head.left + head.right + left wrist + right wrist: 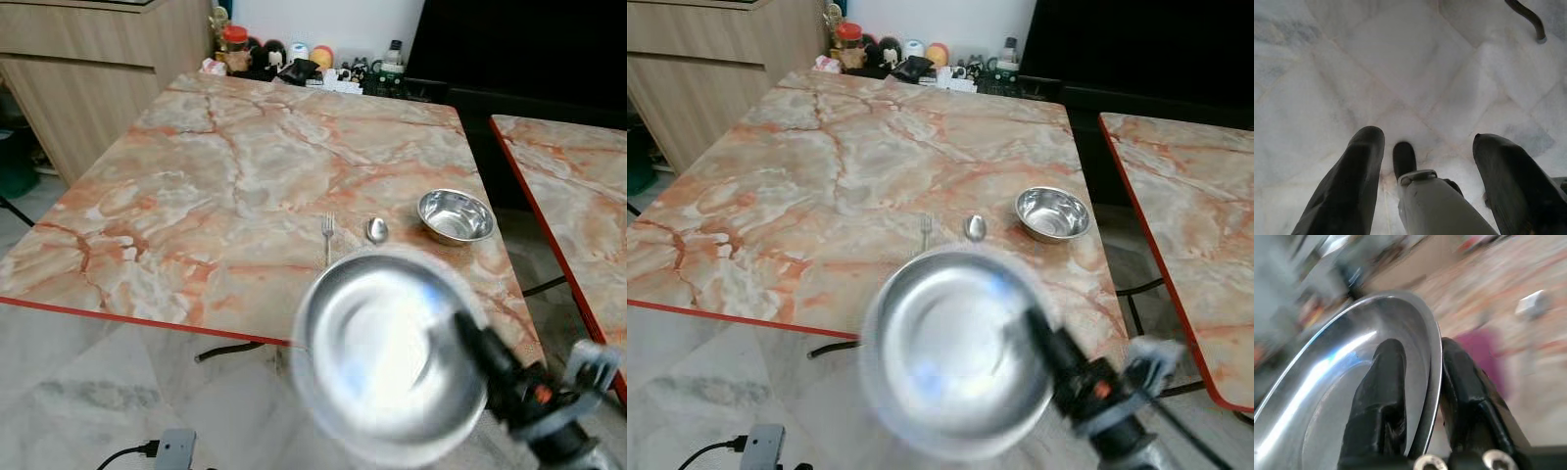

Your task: Setting the table

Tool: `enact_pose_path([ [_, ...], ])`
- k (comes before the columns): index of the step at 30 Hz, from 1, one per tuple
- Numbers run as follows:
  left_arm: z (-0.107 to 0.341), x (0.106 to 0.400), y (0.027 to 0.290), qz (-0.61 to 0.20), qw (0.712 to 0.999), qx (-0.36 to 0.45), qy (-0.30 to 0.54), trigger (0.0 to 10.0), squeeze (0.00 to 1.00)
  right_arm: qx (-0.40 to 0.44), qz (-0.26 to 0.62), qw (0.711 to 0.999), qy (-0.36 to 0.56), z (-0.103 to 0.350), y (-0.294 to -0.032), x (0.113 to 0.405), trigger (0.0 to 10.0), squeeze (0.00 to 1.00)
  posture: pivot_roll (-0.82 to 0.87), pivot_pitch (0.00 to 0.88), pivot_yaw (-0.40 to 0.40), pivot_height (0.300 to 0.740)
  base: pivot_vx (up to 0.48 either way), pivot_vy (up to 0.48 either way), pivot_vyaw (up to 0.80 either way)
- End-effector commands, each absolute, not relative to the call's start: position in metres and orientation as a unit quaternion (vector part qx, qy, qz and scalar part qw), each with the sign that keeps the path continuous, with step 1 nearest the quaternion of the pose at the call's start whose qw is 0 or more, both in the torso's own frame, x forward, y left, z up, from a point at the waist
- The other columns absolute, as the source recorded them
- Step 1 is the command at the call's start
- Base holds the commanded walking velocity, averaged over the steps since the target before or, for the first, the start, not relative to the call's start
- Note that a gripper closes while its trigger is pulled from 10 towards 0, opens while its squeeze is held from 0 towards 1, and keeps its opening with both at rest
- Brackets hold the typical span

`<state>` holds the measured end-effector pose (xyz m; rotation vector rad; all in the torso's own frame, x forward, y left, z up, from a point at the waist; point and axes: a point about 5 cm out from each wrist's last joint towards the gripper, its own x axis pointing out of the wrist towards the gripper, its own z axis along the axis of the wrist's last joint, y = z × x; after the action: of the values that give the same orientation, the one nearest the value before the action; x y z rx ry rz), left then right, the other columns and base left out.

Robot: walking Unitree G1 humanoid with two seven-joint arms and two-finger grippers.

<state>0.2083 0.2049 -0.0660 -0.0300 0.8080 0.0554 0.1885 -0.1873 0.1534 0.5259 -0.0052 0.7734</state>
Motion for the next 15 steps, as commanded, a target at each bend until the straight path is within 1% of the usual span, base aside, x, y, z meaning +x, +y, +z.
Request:
enact_pose_path([
  [1, -0.07, 0.201, 0.204, 0.027, 0.915, -0.018, 0.402, 10.0, 0.0, 0.256, 0.402, 0.879, 0.001, 0.157, -0.185, 0.181, 10.0, 0.0, -0.05, 0.116, -0.076, 0.74, 0.0, 0.0, 0.0],
  [2, -0.07, 0.201, 0.205, 0.028, 0.915, -0.018, 0.402, 10.0, 0.0, 0.253, 0.411, 0.876, 0.007, 0.155, -0.184, 0.178, 10.0, 0.0, -0.05, 0.115, -0.079, 0.74, 0.0, 0.0, 0.0],
  [5, -0.07, 0.202, 0.205, 0.028, 0.916, -0.02, 0.4, 10.0, 0.0, 0.265, 0.452, 0.85, 0.046, 0.147, -0.178, 0.161, 10.0, 0.0, -0.05, 0.115, -0.078, 0.74, 0.0, 0.0, 0.0],
  [7, -0.07, 0.202, 0.205, 0.028, 0.916, -0.02, 0.4, 10.0, 0.0, 0.272, 0.452, 0.847, 0.062, 0.142, -0.175, 0.158, 10.0, 0.0, -0.05, 0.115, -0.077, 0.74, 0.0, 0.0, 0.0],
  [9, -0.07, 0.201, 0.205, 0.03, 0.916, -0.023, 0.401, 10.0, 0.0, 0.314, 0.429, 0.84, 0.106, 0.124, -0.171, 0.159, 10.0, 0.0, -0.06, 0.115, -0.077, 0.74, 0.0, 0.0, 0.0],
  [11, -0.07, 0.201, 0.206, 0.032, 0.915, -0.024, 0.401, 10.0, 0.0, 0.323, 0.422, 0.839, 0.116, 0.12, -0.171, 0.159, 10.0, 0.0, -0.06, 0.115, -0.077, 0.74, 0.0, 0.0, 0.0],
  [12, -0.07, 0.2, 0.207, 0.041, 0.915, -0.03, 0.4, 10.0, 0.0, 0.355, 0.377, 0.84, 0.158, 0.1, -0.171, 0.164, 10.0, 0.0, -0.06, 0.117, -0.081, 0.74, 0.0, 0.0, 0.0],
  [13, -0.07, 0.2, 0.207, 0.041, 0.915, -0.03, 0.4, 10.0, 0.0, 0.355, 0.377, 0.84, 0.158, 0.1, -0.171, 0.164, 10.0, 0.0, -0.06, 0.117, -0.081, 0.74, 0.0, 0.0, 0.0],
  [14, -0.07, 0.2, 0.208, 0.043, 0.915, -0.031, 0.401, 10.0, 0.0, 0.382, 0.341, 0.839, 0.182, 0.082, -0.171, 0.168, 10.0, 0.0, -0.04, 0.119, -0.079, 0.74, 0.0, 0.0, 0.0],
  [15, -0.07, 0.2, 0.209, 0.041, 0.915, -0.027, 0.401, 10.0, 0.0, 0.389, 0.323, 0.842, 0.187, 0.074, -0.173, 0.17, 10.0, 0.0, -0.05, 0.119, -0.08, 0.74, 0.0, 0.0, 0.0],
])
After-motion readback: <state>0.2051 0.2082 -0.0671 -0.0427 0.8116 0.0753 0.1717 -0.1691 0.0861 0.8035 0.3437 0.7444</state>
